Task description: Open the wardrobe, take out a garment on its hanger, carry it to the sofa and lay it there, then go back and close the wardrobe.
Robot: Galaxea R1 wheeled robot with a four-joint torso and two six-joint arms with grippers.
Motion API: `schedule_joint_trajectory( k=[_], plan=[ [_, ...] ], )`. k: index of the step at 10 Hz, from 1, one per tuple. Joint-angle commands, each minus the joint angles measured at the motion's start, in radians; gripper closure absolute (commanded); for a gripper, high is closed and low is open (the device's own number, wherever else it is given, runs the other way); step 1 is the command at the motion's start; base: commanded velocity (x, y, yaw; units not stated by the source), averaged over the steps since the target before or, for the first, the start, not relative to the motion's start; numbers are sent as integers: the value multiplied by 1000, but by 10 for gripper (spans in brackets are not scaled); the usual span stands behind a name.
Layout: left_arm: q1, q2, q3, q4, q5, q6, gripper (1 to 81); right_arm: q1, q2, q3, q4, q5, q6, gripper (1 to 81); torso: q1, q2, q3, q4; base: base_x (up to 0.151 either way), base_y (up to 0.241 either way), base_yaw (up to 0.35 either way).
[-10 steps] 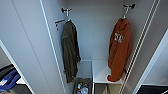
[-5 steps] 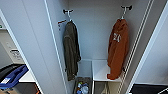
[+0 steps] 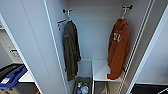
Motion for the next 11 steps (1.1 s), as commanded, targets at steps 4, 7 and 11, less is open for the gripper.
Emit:
schedule_joint_trajectory(
  k=[4, 7, 11],
  plan=[
    [-32, -6, -18, 7, 53, 1, 10, 307, 119, -140, -554, -237, -90, 10, 1, 0, 0, 0, 0, 0, 0],
    [-32, 0, -22, -7, 53, -5, 10, 430, 193, -205, -735, -262, -90, 10, 1, 0, 0, 0, 0, 0, 0],
    [-32, -2, -25, -7, 53, -7, 10, 562, 252, -227, -864, -359, -87, 10, 1, 0, 0, 0, 0, 0, 0]
  ],
)
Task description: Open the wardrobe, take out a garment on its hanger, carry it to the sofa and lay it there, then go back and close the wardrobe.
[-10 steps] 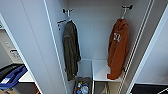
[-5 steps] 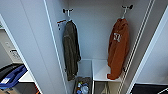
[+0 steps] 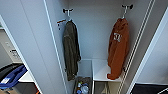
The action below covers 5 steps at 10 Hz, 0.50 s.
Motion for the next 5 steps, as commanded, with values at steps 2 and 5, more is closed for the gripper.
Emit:
schedule_joint_trajectory(
  k=[2, 5],
  plan=[
    [-34, -9, -7, -6, 50, -3, 10, 218, 38, -27, -70, -136, 7, 10, 0, 0, 0, 0, 0, 0, 0],
    [-36, -1, -7, 6, 48, -2, 10, 347, 38, -12, -68, -324, 72, 10, 0, 0, 0, 0, 0, 0, 0]
  ],
)
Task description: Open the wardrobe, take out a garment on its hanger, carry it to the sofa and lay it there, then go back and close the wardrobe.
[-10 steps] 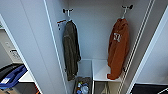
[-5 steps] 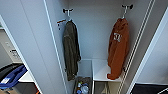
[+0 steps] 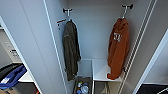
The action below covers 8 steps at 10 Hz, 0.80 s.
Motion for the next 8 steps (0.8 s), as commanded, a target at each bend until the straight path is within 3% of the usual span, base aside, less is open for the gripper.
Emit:
schedule_joint_trajectory(
  k=[1, 3, 4, 6, 8],
  plan=[
    [-35, -4, 0, 8, 49, -2, 10, 198, 51, 6, -30, -295, 85, 10, 0, 0, 0, 0, 0, 0, 0],
    [-35, -7, 0, 8, 47, 1, 10, 161, 51, 13, -30, -320, 109, 10, 1, 0, 0, 0, 0, 0, 0],
    [-35, -7, 0, 8, 47, 3, 10, 147, 51, 7, -30, -323, 148, 10, 1, 0, 0, 0, 0, 0, 0],
    [-35, -10, 0, 8, 47, 4, 10, 133, 51, 9, -27, -420, 270, 10, 1, 0, 0, 0, 0, 0, 0],
    [-35, -9, 0, 8, 43, 4, 10, 110, 12, 4, -27, -471, 336, 10, 1, 0, -1, 0, 0, 0, 0]
  ],
)
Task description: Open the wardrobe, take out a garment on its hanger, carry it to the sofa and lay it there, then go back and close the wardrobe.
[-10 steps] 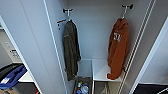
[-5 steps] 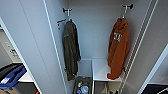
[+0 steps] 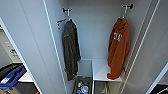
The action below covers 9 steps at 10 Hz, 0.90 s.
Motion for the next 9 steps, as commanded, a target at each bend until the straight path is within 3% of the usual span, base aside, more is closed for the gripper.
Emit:
schedule_joint_trajectory(
  k=[1, 6, 7, 9],
  plan=[
    [-35, -9, 0, 9, 43, 2, 10, 115, -15, -2, -20, -121, 79, 10, 0, 0, 0, 0, 0, 0, 0],
    [-30, -14, 0, 7, 41, 2, 10, 91, -138, 7, -11, -104, 173, 10, 0, 0, 0, 0, 0, 0, 0],
    [-29, -15, 0, 7, 41, 2, 10, 73, -161, 13, 3, -70, 173, 10, 0, 0, 0, 0, 0, 0, 0],
    [-29, -15, 0, 7, 39, 2, 10, 26, -178, 35, 41, 98, 170, 10, 0, 0, 0, 0, 0, 0, 0]
  ],
)
